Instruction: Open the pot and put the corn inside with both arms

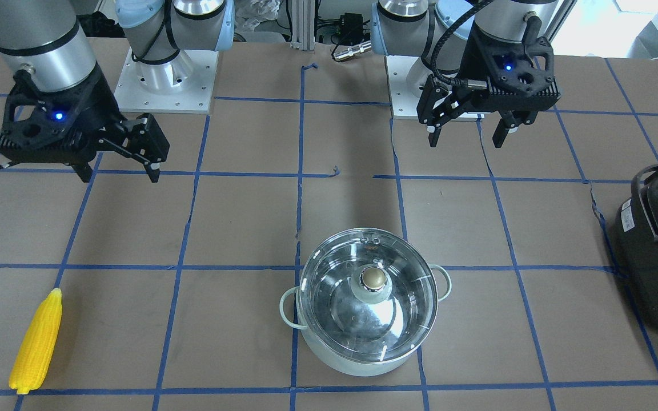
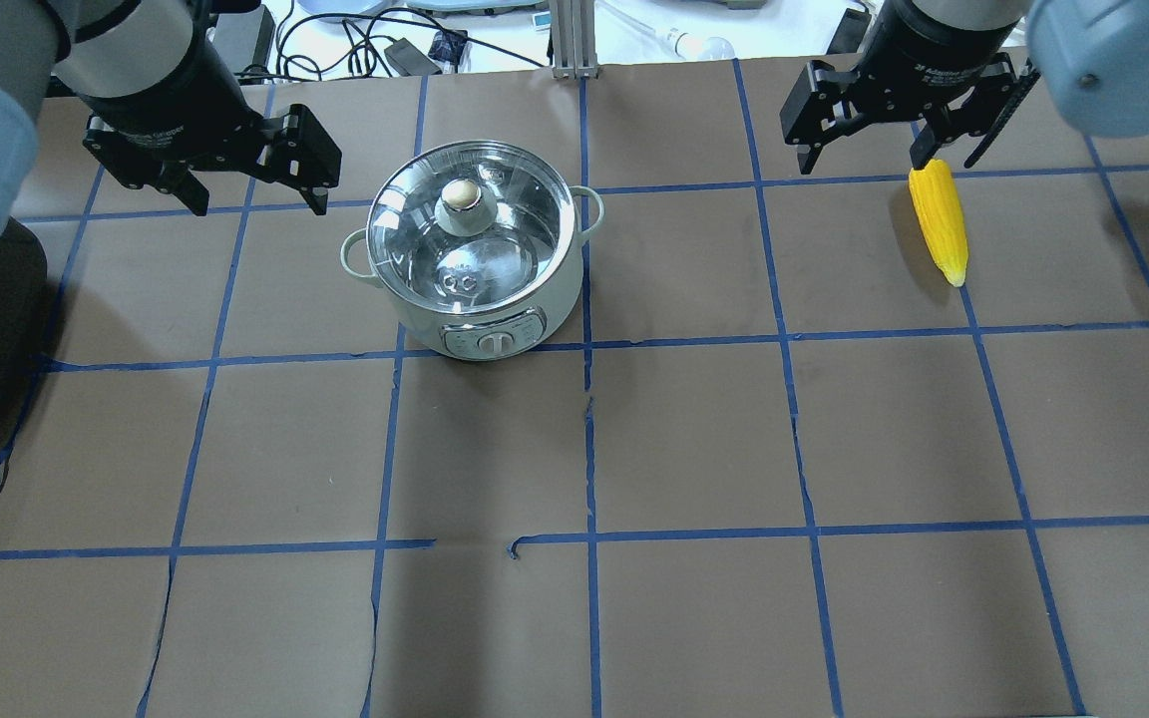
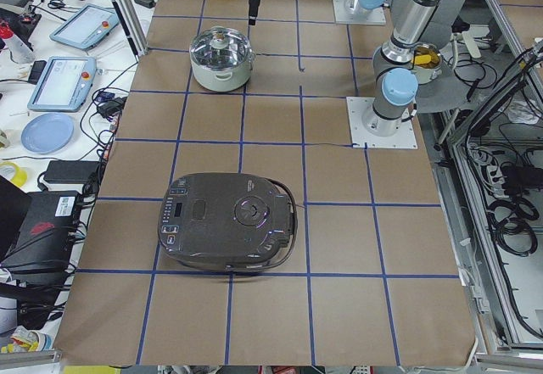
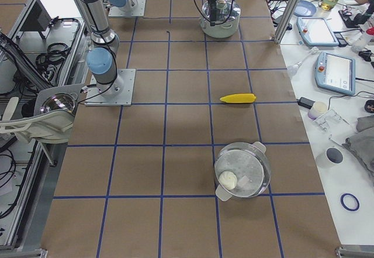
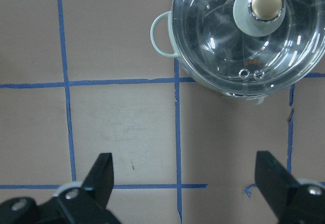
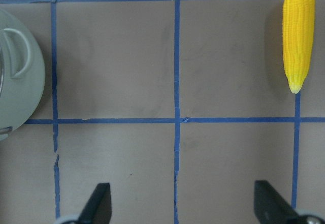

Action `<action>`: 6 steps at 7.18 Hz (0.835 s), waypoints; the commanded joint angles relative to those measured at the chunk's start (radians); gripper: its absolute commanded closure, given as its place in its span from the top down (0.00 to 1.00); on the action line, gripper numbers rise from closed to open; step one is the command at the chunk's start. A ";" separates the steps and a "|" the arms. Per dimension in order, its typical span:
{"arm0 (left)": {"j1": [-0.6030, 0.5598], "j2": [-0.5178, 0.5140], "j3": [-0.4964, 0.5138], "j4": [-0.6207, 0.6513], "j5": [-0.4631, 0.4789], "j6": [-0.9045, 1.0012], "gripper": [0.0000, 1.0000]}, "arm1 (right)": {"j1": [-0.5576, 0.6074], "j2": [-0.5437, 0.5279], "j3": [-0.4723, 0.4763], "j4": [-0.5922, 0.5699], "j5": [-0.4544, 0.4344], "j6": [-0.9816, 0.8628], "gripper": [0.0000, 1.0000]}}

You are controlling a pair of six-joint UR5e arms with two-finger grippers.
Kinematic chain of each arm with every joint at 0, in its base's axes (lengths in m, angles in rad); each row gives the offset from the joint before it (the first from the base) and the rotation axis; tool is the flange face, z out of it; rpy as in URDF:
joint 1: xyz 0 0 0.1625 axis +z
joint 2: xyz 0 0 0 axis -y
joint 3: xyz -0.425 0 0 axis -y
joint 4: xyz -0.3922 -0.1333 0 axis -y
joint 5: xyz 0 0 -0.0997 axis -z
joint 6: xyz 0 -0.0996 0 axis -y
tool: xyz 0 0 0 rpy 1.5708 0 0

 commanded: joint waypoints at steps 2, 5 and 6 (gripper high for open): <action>0.001 -0.001 0.000 0.001 -0.001 0.000 1.00 | -0.104 0.135 0.006 -0.129 -0.011 -0.041 1.00; 0.000 -0.003 0.000 0.003 -0.003 0.000 1.00 | -0.193 0.248 0.001 -0.235 -0.010 -0.129 1.00; 0.003 -0.003 0.000 0.003 -0.003 0.000 1.00 | -0.223 0.270 0.003 -0.261 -0.006 -0.137 1.00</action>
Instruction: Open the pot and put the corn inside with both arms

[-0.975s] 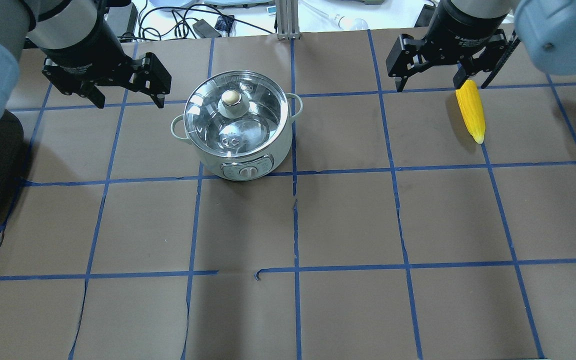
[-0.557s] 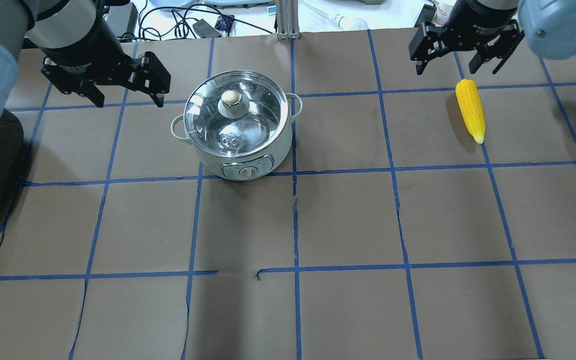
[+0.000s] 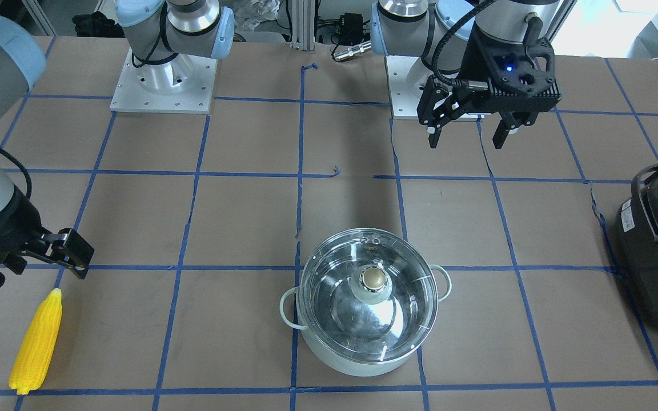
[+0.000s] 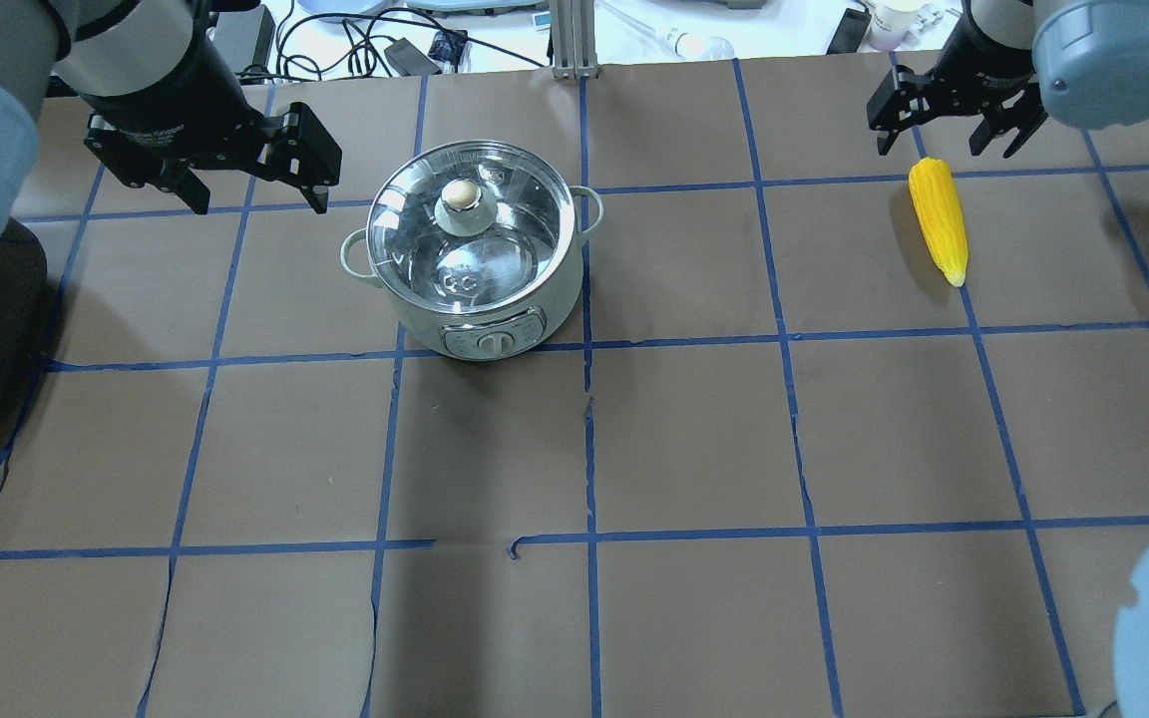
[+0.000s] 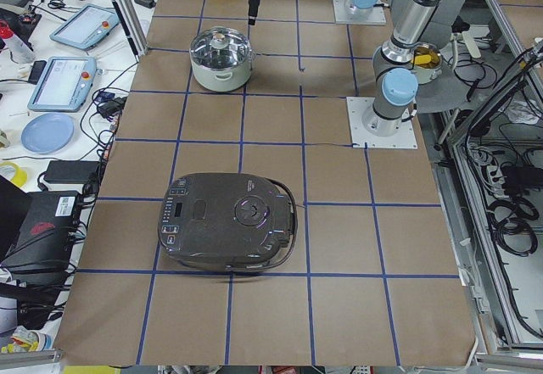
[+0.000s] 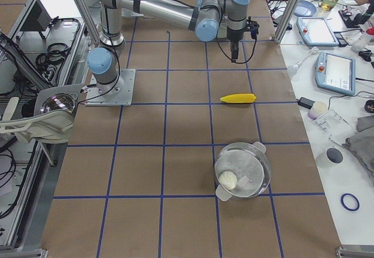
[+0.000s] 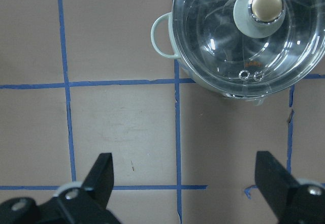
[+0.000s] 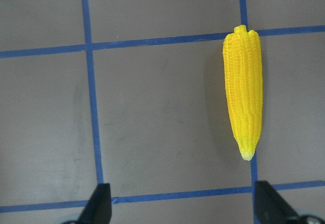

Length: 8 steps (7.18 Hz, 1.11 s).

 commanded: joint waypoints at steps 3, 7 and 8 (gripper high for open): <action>0.002 -0.004 -0.002 -0.003 0.004 0.000 1.00 | -0.069 0.186 -0.003 -0.177 -0.001 -0.068 1.00; -0.012 -0.068 0.006 0.064 -0.008 -0.023 1.00 | -0.121 0.357 -0.014 -0.354 -0.001 -0.137 1.00; -0.014 -0.097 0.006 0.089 -0.012 -0.041 1.00 | -0.121 0.357 -0.014 -0.354 0.000 -0.134 1.00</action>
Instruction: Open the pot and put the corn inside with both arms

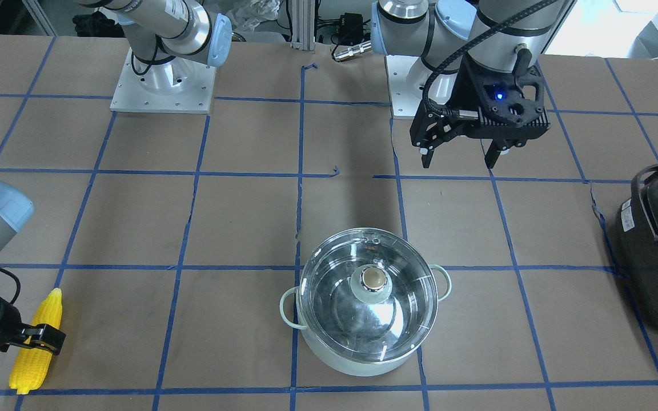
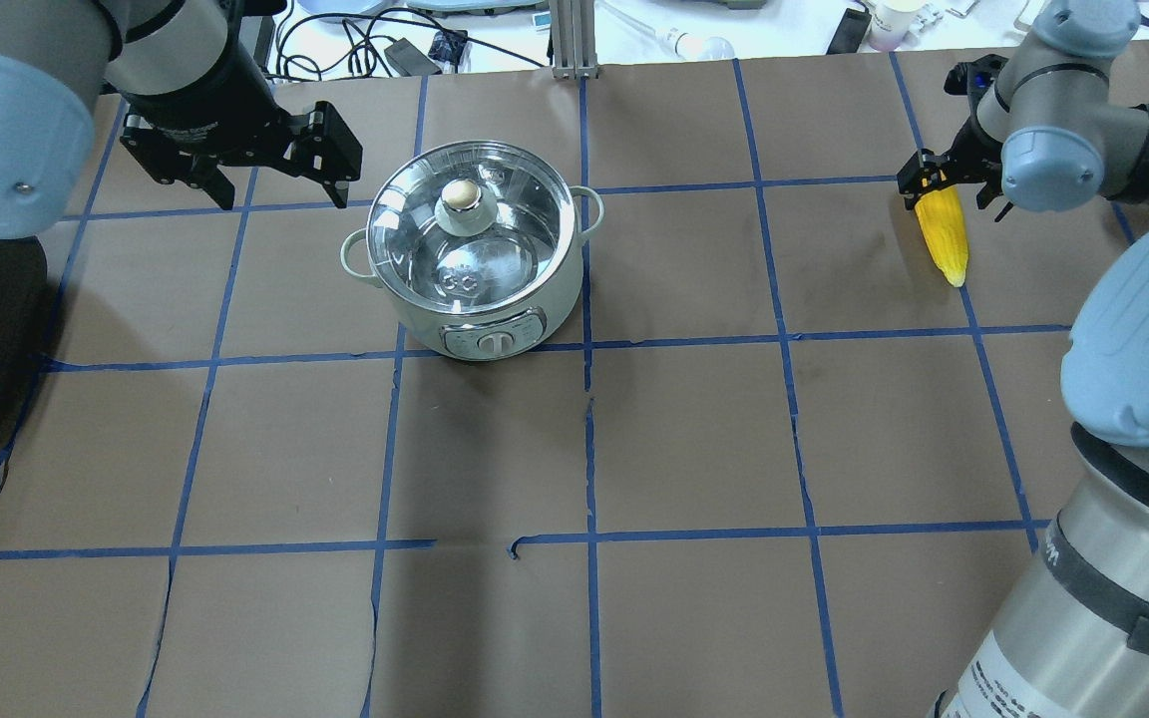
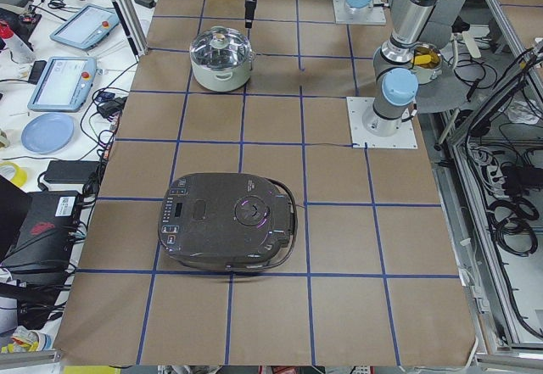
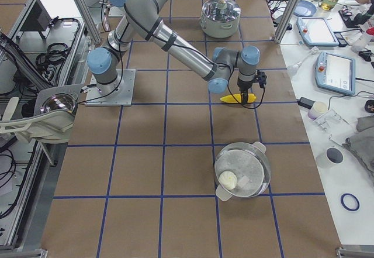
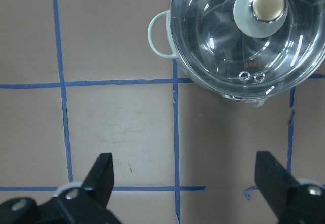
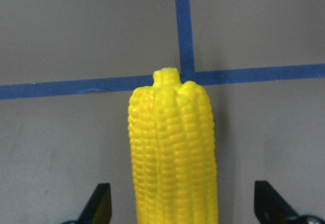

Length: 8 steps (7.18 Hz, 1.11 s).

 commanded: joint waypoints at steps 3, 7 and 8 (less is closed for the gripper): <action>-0.066 -0.164 0.009 0.164 0.002 -0.149 1.00 | -0.001 0.007 -0.001 -0.010 0.013 0.008 0.80; -0.112 -0.279 0.017 0.304 -0.001 -0.163 1.00 | 0.000 -0.022 0.007 0.013 0.013 0.010 0.40; -0.121 -0.308 0.022 0.323 -0.005 -0.175 1.00 | 0.005 -0.062 0.005 0.059 0.013 0.003 0.28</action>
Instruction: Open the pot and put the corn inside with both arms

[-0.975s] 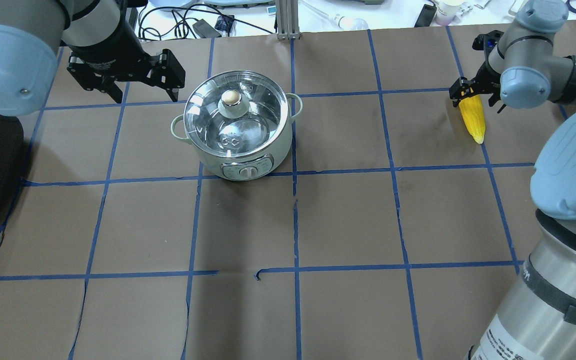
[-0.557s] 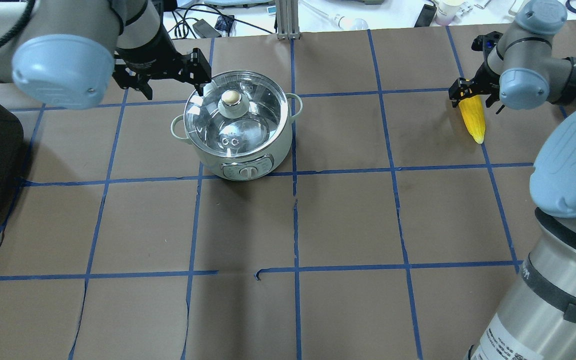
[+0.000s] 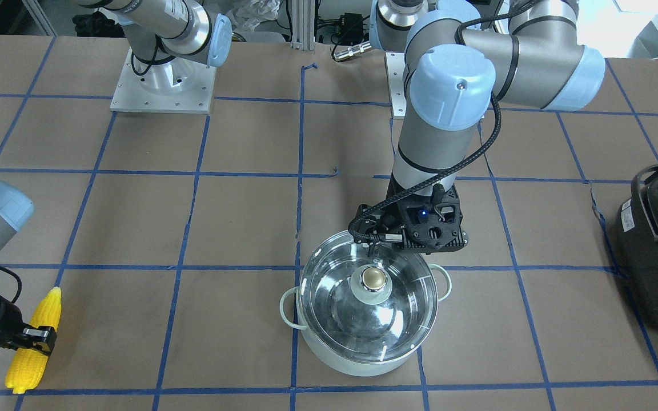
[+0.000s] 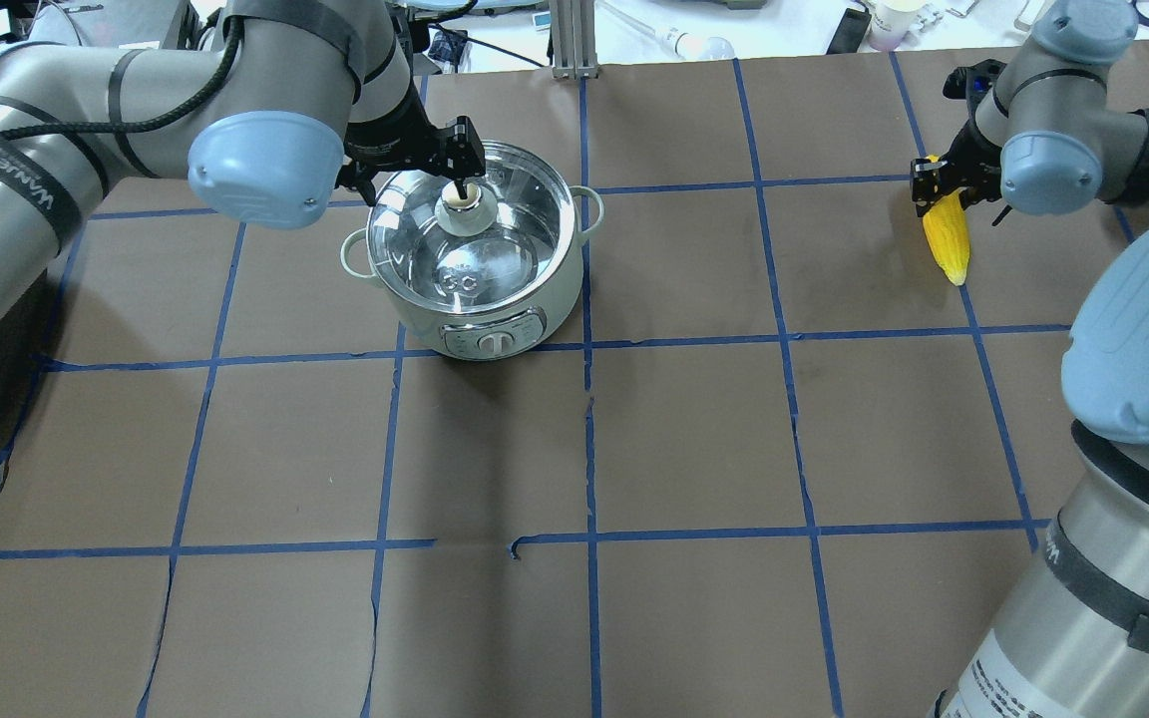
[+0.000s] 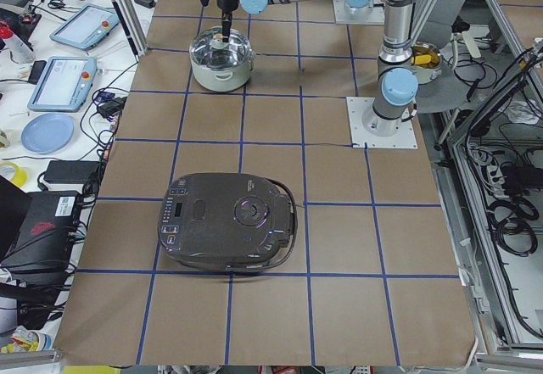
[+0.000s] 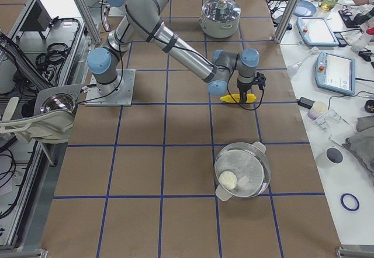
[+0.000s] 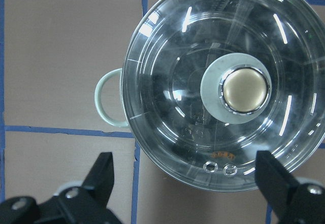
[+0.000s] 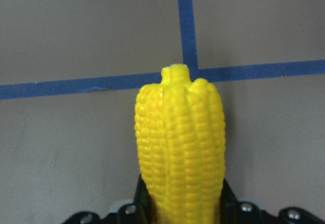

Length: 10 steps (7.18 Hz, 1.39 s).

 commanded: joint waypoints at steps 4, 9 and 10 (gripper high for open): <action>-0.042 -0.100 0.023 0.083 -0.007 0.000 0.99 | 0.140 -0.202 -0.008 0.229 0.012 0.008 0.19; -0.044 -0.100 0.058 0.070 0.002 0.007 0.26 | 0.347 -0.227 -0.085 0.231 0.037 0.117 0.19; -0.044 -0.095 0.064 0.067 0.004 0.007 0.04 | 0.383 -0.234 -0.085 0.229 0.025 0.155 0.19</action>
